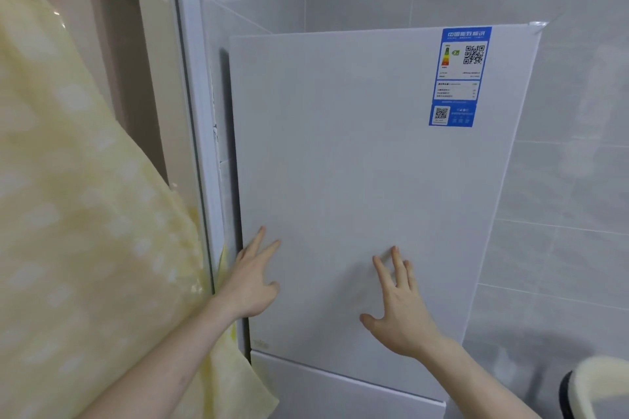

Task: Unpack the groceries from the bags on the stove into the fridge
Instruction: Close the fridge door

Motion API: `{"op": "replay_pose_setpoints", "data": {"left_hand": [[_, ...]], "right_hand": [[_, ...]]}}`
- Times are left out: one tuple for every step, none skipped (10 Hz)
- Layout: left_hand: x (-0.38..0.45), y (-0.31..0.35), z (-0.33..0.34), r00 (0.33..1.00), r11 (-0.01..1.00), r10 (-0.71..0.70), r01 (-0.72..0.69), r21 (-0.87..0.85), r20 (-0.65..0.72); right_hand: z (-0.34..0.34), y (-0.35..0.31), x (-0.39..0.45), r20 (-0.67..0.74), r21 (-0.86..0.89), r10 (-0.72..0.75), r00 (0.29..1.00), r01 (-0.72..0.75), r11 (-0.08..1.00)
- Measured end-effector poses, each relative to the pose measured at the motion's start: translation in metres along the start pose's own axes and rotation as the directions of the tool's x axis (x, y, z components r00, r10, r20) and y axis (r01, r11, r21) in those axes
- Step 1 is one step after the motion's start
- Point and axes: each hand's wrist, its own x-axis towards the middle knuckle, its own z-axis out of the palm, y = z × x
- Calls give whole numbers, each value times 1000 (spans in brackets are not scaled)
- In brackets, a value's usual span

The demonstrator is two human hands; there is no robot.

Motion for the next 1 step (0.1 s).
{"op": "replay_pose_setpoints", "data": {"left_hand": [[-20, 27, -32, 981, 988, 157, -156, 14, -112]], "right_hand": [[-29, -25, -15, 12, 211, -27, 1000, 24, 977]]}}
